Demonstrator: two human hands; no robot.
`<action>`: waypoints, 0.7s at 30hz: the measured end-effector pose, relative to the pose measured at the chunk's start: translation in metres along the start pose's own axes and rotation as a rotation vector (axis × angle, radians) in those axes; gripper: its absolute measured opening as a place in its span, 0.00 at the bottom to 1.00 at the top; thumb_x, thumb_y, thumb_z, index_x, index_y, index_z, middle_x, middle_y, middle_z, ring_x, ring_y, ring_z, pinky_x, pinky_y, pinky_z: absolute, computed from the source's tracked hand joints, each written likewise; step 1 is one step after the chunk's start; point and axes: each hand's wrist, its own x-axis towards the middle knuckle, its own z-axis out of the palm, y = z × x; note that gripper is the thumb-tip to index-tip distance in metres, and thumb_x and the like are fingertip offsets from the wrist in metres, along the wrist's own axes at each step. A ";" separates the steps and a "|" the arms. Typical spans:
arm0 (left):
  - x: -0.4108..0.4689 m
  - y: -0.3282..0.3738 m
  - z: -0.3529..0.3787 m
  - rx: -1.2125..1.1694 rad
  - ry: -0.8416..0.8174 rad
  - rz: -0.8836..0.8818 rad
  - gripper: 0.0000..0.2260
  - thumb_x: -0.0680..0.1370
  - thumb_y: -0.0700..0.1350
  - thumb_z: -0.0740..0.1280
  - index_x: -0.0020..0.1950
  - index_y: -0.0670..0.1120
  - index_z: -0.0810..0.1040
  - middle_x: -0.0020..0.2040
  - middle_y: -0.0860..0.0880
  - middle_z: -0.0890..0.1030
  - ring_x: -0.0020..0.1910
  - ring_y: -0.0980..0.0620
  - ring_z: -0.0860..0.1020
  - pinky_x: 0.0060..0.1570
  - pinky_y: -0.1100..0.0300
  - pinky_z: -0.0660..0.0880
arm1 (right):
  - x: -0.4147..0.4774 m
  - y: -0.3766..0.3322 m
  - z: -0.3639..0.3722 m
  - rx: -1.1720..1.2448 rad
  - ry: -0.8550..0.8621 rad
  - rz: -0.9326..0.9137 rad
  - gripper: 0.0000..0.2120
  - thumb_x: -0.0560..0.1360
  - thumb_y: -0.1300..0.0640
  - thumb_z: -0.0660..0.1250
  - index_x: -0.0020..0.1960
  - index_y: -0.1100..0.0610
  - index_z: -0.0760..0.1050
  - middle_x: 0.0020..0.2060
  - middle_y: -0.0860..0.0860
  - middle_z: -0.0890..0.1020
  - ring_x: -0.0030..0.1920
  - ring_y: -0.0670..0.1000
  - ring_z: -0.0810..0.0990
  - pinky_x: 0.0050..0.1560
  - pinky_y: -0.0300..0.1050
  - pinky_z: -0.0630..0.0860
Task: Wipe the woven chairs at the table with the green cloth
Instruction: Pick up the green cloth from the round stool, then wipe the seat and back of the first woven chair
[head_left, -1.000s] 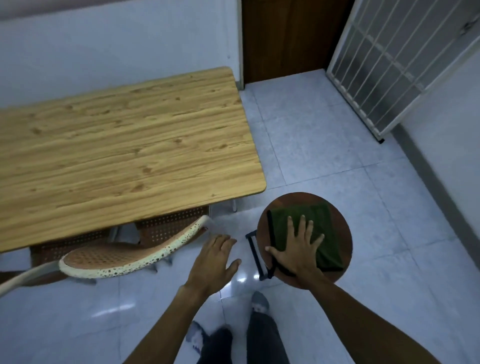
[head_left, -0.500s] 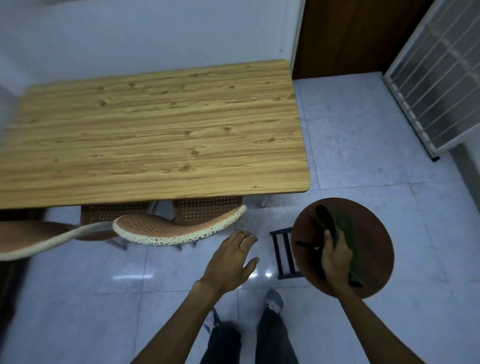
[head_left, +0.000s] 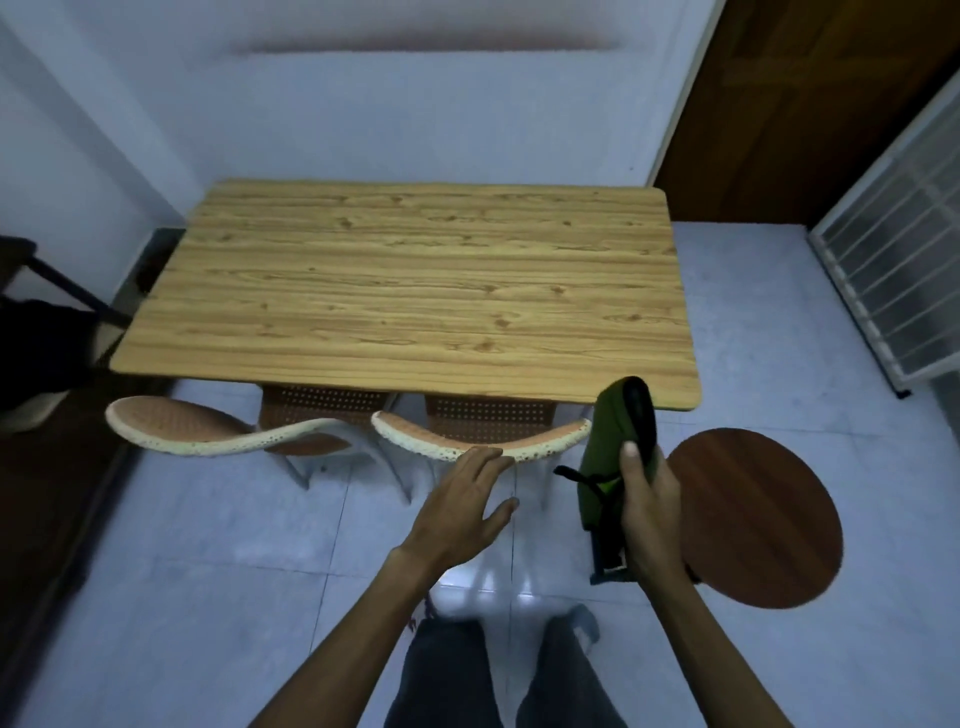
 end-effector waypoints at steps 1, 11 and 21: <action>-0.004 -0.011 -0.010 0.006 -0.006 0.007 0.22 0.80 0.53 0.65 0.71 0.44 0.71 0.69 0.45 0.73 0.70 0.48 0.68 0.68 0.54 0.68 | -0.008 -0.007 0.017 -0.020 -0.005 -0.031 0.15 0.83 0.51 0.61 0.67 0.54 0.75 0.58 0.51 0.83 0.58 0.49 0.80 0.59 0.50 0.77; -0.022 -0.150 -0.109 0.151 -0.081 -0.021 0.23 0.78 0.50 0.67 0.71 0.42 0.70 0.67 0.42 0.74 0.67 0.43 0.71 0.65 0.48 0.71 | -0.030 0.042 0.193 -0.792 -0.294 -0.444 0.23 0.81 0.49 0.57 0.74 0.51 0.69 0.72 0.51 0.72 0.72 0.58 0.70 0.69 0.65 0.67; -0.029 -0.216 -0.107 0.189 -0.182 -0.051 0.25 0.77 0.50 0.68 0.71 0.42 0.70 0.68 0.42 0.75 0.68 0.43 0.72 0.68 0.49 0.68 | 0.008 0.074 0.208 -1.311 -0.569 -0.550 0.29 0.79 0.48 0.60 0.78 0.44 0.58 0.74 0.54 0.70 0.70 0.62 0.72 0.66 0.67 0.68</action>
